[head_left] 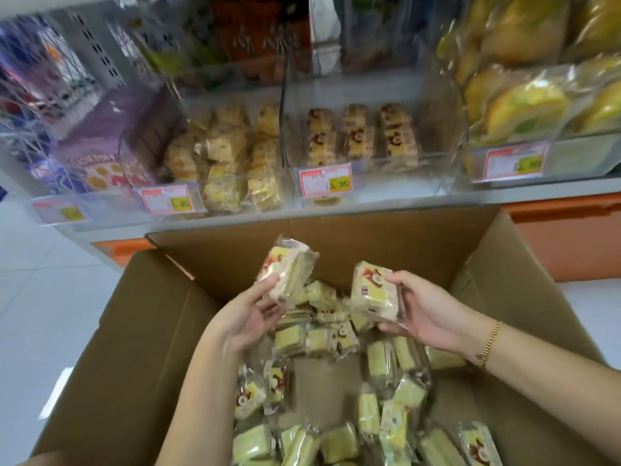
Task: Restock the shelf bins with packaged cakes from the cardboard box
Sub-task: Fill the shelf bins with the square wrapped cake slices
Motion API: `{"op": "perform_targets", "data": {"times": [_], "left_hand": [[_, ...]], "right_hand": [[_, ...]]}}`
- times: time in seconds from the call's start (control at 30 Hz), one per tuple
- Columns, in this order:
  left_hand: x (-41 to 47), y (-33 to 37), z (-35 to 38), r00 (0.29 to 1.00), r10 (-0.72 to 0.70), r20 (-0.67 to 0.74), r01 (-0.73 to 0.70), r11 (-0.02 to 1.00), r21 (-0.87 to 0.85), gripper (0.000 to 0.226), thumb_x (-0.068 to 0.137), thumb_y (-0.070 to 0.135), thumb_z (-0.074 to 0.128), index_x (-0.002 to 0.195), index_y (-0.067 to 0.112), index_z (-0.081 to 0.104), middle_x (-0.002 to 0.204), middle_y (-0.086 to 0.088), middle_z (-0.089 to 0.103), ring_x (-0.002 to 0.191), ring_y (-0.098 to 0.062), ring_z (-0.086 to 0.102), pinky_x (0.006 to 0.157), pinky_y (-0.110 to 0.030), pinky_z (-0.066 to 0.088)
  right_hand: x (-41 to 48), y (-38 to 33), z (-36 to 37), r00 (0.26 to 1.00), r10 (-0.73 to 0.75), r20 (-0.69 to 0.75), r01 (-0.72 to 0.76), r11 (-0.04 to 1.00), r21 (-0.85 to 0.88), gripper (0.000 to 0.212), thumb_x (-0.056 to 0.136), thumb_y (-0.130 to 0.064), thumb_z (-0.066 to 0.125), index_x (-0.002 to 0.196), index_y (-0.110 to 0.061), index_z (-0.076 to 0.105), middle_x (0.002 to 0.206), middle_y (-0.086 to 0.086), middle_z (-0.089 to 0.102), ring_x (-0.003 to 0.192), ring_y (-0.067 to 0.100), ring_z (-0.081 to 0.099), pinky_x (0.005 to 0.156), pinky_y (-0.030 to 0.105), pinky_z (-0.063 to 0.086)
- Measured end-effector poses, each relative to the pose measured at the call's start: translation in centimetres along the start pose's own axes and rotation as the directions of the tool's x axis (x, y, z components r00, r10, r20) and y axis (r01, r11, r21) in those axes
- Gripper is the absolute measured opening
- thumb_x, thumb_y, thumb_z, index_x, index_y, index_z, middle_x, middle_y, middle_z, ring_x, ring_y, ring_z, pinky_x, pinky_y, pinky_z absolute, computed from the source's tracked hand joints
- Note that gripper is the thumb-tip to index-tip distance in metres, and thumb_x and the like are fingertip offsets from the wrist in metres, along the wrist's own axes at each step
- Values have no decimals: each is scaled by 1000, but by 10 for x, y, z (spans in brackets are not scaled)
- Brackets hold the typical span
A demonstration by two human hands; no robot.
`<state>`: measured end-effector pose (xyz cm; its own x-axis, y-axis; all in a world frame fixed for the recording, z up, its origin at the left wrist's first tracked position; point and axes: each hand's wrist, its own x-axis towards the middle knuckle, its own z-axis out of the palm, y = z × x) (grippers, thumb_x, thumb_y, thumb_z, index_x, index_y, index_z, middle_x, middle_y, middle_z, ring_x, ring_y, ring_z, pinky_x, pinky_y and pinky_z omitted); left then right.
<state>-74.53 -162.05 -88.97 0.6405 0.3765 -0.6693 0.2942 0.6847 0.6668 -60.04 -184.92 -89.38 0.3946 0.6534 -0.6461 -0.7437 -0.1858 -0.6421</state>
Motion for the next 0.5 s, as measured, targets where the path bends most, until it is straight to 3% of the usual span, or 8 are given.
{"op": "perform_targets", "data": {"times": [0.07, 0.13, 0.2, 0.3, 0.4, 0.5], "left_hand": [[-21, 4, 7, 997, 55, 62, -48, 993, -109, 44, 58, 22, 86, 98, 7, 72, 88, -10, 72, 87, -20, 66, 71, -28, 60], [-42, 13, 20, 985, 112, 135, -102, 992, -77, 62, 32, 26, 98, 88, 7, 78, 83, -9, 70, 75, -17, 68, 65, -26, 60], [-58, 24, 37, 966, 188, 176, -185, 982, -33, 52, 53, 22, 87, 98, 3, 71, 72, -7, 70, 60, -13, 66, 63, -25, 60], [-75, 48, 66, 926, 289, 244, -302, 953, 15, 36, 77, 19, 60, 111, 7, 61, 78, -5, 73, 57, -10, 67, 66, -27, 60], [-78, 82, 100, 917, 322, 235, -354, 929, 106, 29, 87, 19, 60, 107, -1, 63, 77, -9, 72, 49, -6, 60, 43, -15, 49], [-71, 118, 138, 907, 349, 234, -405, 878, 257, 39, 92, 19, 61, 126, 1, 55, 82, -10, 72, 57, -14, 69, 45, -18, 52]], "right_hand": [[-30, -21, 6, 1000, -24, 11, 24, 1000, -15, 36, 98, -33, 44, 119, -7, 58, 95, 18, 72, 64, 25, 69, 47, 25, 55], [-60, -48, 13, 995, -98, 29, 99, 992, -76, 34, 94, -28, 49, 118, -4, 58, 94, 20, 71, 59, 24, 67, 45, 24, 54], [-87, -76, 20, 976, -211, 47, 216, 959, -183, 36, 85, -20, 57, 116, -1, 58, 98, 21, 71, 70, 26, 68, 56, 25, 56], [-113, -119, 29, 914, -406, 19, 389, 860, -330, 26, 88, -16, 59, 111, -4, 62, 103, 16, 72, 91, 27, 66, 73, 29, 58], [-115, -162, 32, 859, -507, -74, 430, 791, -435, 30, 92, -22, 59, 115, -5, 62, 110, 20, 69, 70, 20, 64, 56, 23, 54], [-103, -201, 34, 850, -504, -151, 309, 711, -632, 36, 95, -26, 56, 119, 1, 60, 96, 16, 67, 53, 12, 51, 42, 16, 40]]}}
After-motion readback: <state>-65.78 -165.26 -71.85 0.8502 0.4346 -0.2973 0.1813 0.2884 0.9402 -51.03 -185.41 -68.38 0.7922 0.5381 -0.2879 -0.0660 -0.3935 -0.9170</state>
